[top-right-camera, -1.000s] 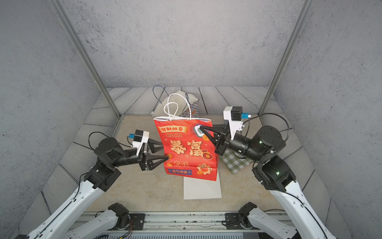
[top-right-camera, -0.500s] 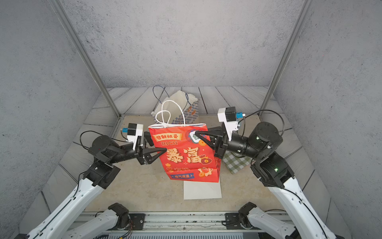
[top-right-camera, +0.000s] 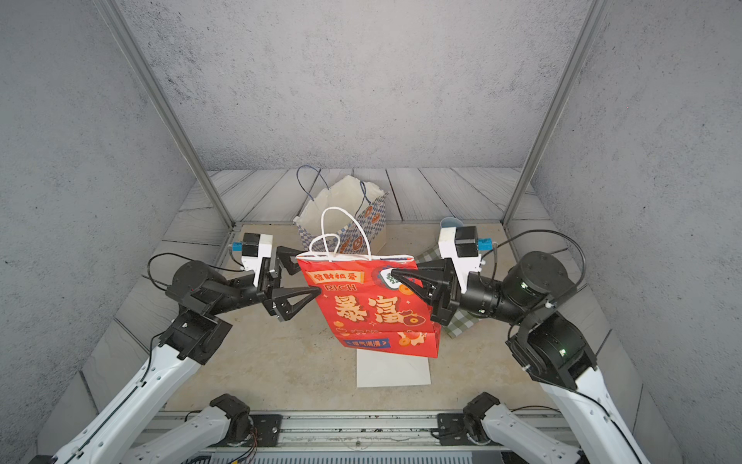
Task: Put away the paper bag
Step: Press the paper bag.
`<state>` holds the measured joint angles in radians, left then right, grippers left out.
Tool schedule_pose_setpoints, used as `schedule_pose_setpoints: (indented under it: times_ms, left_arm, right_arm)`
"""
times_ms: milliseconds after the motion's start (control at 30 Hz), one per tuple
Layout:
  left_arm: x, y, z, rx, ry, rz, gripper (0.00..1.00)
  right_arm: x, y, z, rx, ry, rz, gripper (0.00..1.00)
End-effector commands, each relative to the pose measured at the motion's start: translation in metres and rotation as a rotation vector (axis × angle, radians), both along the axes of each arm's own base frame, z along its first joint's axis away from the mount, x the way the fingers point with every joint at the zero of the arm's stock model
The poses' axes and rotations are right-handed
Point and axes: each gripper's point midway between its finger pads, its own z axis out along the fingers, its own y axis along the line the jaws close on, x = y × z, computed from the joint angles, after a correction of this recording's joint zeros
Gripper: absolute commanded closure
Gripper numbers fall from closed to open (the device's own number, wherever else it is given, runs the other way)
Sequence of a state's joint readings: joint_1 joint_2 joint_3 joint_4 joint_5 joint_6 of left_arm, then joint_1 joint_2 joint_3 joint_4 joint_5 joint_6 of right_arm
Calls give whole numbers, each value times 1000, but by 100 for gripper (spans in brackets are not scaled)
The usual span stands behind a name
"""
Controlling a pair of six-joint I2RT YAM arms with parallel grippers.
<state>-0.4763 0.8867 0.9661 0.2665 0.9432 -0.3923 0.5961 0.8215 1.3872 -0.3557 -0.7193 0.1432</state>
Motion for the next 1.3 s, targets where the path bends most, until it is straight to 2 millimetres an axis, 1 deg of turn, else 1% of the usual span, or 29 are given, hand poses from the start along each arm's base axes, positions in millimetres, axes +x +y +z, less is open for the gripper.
schedule_pose_setpoints:
  times_ms: [0, 133, 267, 367, 433, 567, 700, 767, 800, 867, 967, 1000, 1100, 1167, 1267]
  left_arm:
    - [-22, 6, 33, -18, -100, -47, 1]
    - [-38, 7, 47, -4, -145, -100, 1]
    - [-46, 5, 54, 0, -160, -145, 1]
    - [-50, 1, 57, 3, -150, -179, 1]
    - [-49, -2, 55, 10, -150, -181, 1]
    - [-36, -9, 41, 37, -95, -164, 1]
    - [-36, -10, 33, 38, -89, -177, 1]
    - [-35, -11, 26, 38, -88, -173, 1]
    - [-33, -12, 23, 33, -82, -172, 2]
    - [-31, -14, 20, 15, -57, -199, 6]
    - [-28, -16, 21, -19, -24, -215, 16]
    - [-28, -16, 22, -25, -28, -212, 22]
    - [-30, -15, 23, -26, -50, -210, 47]
    - [-33, -14, 23, -23, -63, -211, 57]
    - [-32, -13, 22, -17, -68, -195, 80]
  right_arm:
    - [-8, -12, -5, -64, -98, -54, 100]
    - [-9, -10, -18, -121, -87, -36, 100]
    - [-9, -3, -18, -120, -79, 11, 100]
    - [-6, 3, -17, -116, -76, 36, 100]
    - [-5, 7, -13, -99, -73, 56, 100]
    - [-1, 13, 0, -46, -76, 84, 100]
    - [10, 11, 23, 41, -113, 21, 100]
    - [8, 11, 33, 69, -119, 38, 100]
    - [9, 13, 36, 73, -113, 47, 100]
    - [9, 14, 38, 79, -112, 53, 100]
    - [17, 13, 40, 86, -113, 17, 100]
    - [19, 13, 40, 92, -111, 4, 100]
    - [28, 12, 41, 116, -82, -34, 100]
    - [31, 12, 40, 119, -62, -42, 100]
    - [37, 12, 38, 121, -36, -65, 100]
